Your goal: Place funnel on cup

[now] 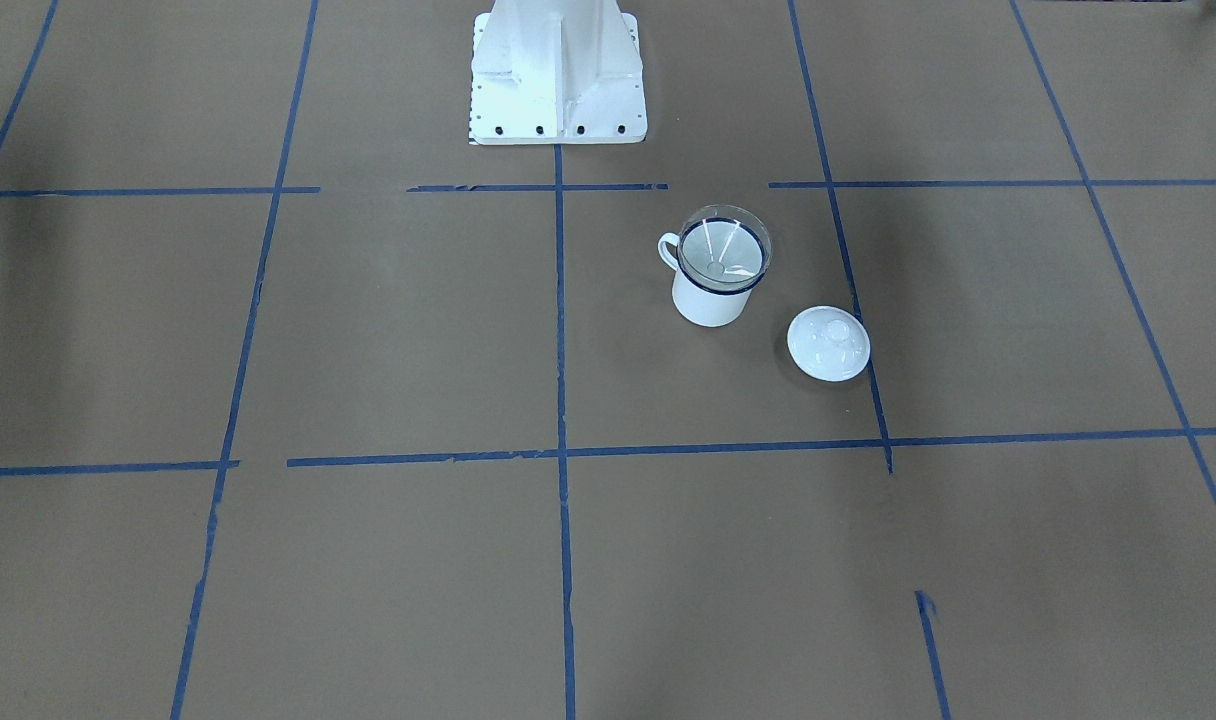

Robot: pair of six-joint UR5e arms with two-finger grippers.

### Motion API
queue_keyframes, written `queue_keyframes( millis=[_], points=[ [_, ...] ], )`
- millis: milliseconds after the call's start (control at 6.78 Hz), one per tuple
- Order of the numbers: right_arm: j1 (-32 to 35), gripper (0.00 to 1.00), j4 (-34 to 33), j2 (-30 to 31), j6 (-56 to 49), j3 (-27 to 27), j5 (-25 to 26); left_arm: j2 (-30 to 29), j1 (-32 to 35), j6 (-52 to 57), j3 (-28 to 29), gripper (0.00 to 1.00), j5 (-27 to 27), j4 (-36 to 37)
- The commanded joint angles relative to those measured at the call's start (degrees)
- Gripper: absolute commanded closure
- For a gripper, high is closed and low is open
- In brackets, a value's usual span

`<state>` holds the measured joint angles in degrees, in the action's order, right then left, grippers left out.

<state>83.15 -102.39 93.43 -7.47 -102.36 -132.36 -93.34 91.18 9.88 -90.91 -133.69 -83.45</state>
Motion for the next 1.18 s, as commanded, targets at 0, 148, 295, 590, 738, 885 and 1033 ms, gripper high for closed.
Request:
queue_keyframes(
  millis=[0,148,295,590,738,885,1033],
  points=[
    [0.0,0.0,0.0,0.0,0.0,0.05,0.0,0.0,-0.04,1.28,2.05,0.0,-2.72,-0.22],
    [0.0,0.0,0.0,0.0,0.0,-0.03,0.0,-0.08,-0.04,1.28,1.88,0.0,-2.72,-0.14],
    [0.0,0.0,0.0,0.0,0.0,0.05,0.0,-0.09,-0.13,1.28,1.87,0.0,-2.72,-0.14],
    [0.0,0.0,0.0,0.0,0.0,-0.03,0.0,-0.26,-0.13,1.28,1.87,0.0,-2.72,-0.14],
    [0.0,0.0,0.0,0.0,0.0,-0.03,0.0,-0.61,-0.13,1.19,1.87,0.0,-2.63,-0.14],
    [0.0,0.0,0.0,0.0,0.0,-0.03,0.0,-0.79,-0.13,1.19,1.87,0.0,-2.63,-0.14],
    [0.0,0.0,0.0,0.0,0.0,-0.03,0.0,-0.79,-0.13,1.28,1.87,0.0,-2.54,-0.14]
  ],
)
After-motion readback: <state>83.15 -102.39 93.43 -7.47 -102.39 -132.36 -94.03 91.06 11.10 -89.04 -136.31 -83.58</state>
